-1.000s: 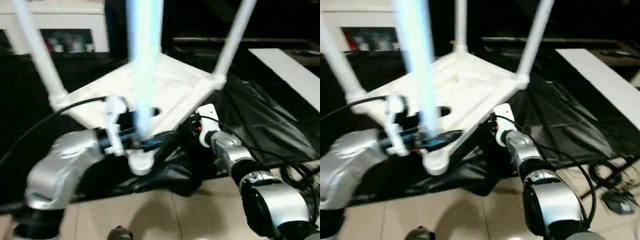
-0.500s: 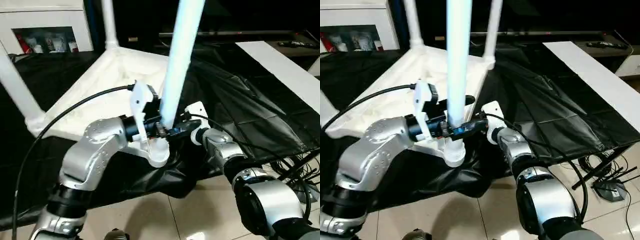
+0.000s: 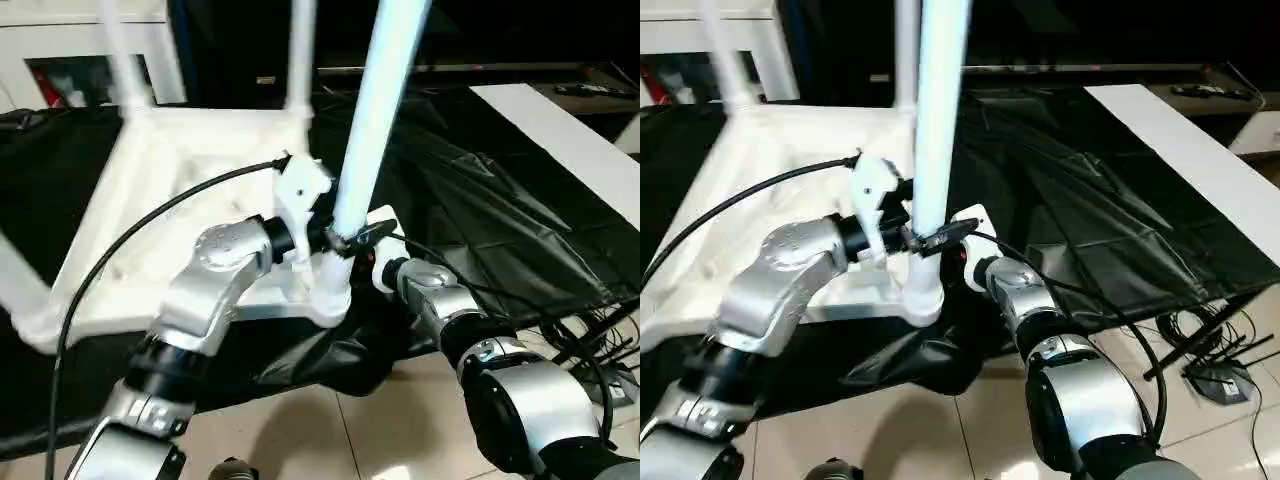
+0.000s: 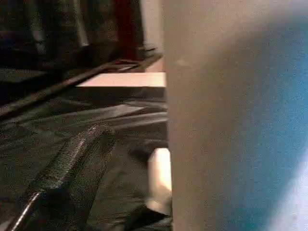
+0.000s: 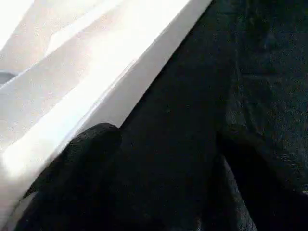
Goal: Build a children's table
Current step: Rotate table base
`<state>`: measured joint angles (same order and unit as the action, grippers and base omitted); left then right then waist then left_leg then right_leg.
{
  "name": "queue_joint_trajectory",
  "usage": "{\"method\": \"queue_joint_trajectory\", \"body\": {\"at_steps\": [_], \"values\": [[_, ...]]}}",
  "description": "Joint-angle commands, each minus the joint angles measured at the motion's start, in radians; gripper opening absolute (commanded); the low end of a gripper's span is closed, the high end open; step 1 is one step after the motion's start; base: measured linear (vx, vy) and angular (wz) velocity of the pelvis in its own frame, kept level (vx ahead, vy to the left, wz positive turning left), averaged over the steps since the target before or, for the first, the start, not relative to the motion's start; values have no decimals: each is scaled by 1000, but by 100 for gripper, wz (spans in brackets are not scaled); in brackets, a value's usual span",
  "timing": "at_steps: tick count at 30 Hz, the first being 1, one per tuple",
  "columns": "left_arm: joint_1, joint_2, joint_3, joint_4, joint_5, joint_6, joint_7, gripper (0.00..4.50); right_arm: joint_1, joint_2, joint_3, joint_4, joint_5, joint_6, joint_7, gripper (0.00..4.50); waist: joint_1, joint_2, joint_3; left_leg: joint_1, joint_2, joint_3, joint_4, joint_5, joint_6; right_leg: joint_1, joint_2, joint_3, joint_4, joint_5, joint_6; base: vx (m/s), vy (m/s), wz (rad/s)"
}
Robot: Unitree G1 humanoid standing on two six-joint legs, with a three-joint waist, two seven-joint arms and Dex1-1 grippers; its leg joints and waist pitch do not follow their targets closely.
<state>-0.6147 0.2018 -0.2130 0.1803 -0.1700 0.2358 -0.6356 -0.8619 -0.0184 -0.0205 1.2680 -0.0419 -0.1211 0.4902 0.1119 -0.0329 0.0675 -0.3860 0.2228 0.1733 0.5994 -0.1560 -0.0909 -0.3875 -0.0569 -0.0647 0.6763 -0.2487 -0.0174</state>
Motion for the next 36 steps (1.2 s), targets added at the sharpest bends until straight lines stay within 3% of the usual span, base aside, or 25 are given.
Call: {"method": "queue_joint_trajectory", "body": {"at_steps": [1,6,10,12,13,15,18,20,23,25,28,30,31,34,36], "values": [[-21,13,10,81,66,-18,72,439,-10,16,18,-13,-11,-24,7,400,10,13,-73,18,15,-6,-72,-210,-13,46,-83,51,-93,-16,-204,0,0,0],[-50,43,40,187,106,-71,131,439,-8,-29,-38,-38,34,-43,-19,400,13,14,-75,21,13,-6,-71,-216,-16,43,-83,52,-96,-40,-199,0,0,0],[-58,49,87,245,78,-116,125,439,19,-70,-78,-100,78,-56,9,400,13,12,-78,17,13,-5,-67,-186,-7,49,-82,53,-90,17,-203,0,0,0],[-43,37,115,225,41,-133,109,439,40,-88,-96,-148,101,-56,18,400,14,13,-78,17,13,-4,-66,-172,-2,48,-81,52,-88,44,-206,0,0,0],[-11,12,143,166,-23,-120,82,439,67,-104,-107,-206,113,-51,16,400,15,13,-80,17,13,-4,-63,-147,7,51,-81,51,-82,97,-214,0,0,0],[15,1,150,118,-42,-112,85,439,86,-111,-117,-252,127,-29,20,400,20,11,-85,16,14,-3,-60,-120,19,53,-80,49,-78,153,-226,0,0,0],[112,-24,152,4,-58,-53,151,439,170,-130,-110,-432,127,56,0,400,19,13,-84,15,15,-3,-60,-103,34,54,-75,48,-77,189,-227,0,0,0],[194,-50,163,-67,-62,-53,200,439,251,-136,-99,-591,116,120,-21,400,18,9,-84,15,16,-3,-59,-78,42,56,-70,49,-78,220,-209,0,0,0],[319,-75,170,-150,-33,-101,252,439,367,-145,-91,-799,117,193,-44,400,19,2,-77,17,18,-2,-67,-124,30,55,-72,50,-94,126,-176,0,0,0],[414,-72,167,-215,0,-125,278,439,434,-150,-92,-895,122,227,-57,400,16,4,-74,20,19,-2,-72,-166,12,50,-72,52,-104,32,-142,0,0,0],[517,-60,185,-305,7,-125,296,439,504,-153,-94,-977,138,276,-54,400,12,8,-63,20,21,-4,-80,-239,-8,41,-74,54,-117,-90,-117,0,0,0],[541,-59,199,-320,11,-124,310,439,522,-156,-94,-989,138,279,-52,400,9,5,-61,22,19,-3,-82,-267,-14,39,-72,55,-124,-143,-106,0,0,0],[597,-66,261,-333,23,-123,368,439,558,-161,-96,-1015,140,290,-51,400,5,8,-58,23,18,-4,-84,-297,-21,35,-72,56,-130,-200,-98,0,0,0],[635,-67,294,-338,42,-137,414,439,584,-161,-98,-1054,143,321,-65,400,-1,7,-58,21,17,-6,-86,-301,-20,34,-69,55,-135,-218,-81,0,0,0],[659,-67,313,-339,85,-132,473,439,599,-172,-85,-1065,119,293,-68,400,-5,11,-61,20,19,-9,-89,-279,-19,36,-67,52,-132,-170,-82,0,0,0]]}}
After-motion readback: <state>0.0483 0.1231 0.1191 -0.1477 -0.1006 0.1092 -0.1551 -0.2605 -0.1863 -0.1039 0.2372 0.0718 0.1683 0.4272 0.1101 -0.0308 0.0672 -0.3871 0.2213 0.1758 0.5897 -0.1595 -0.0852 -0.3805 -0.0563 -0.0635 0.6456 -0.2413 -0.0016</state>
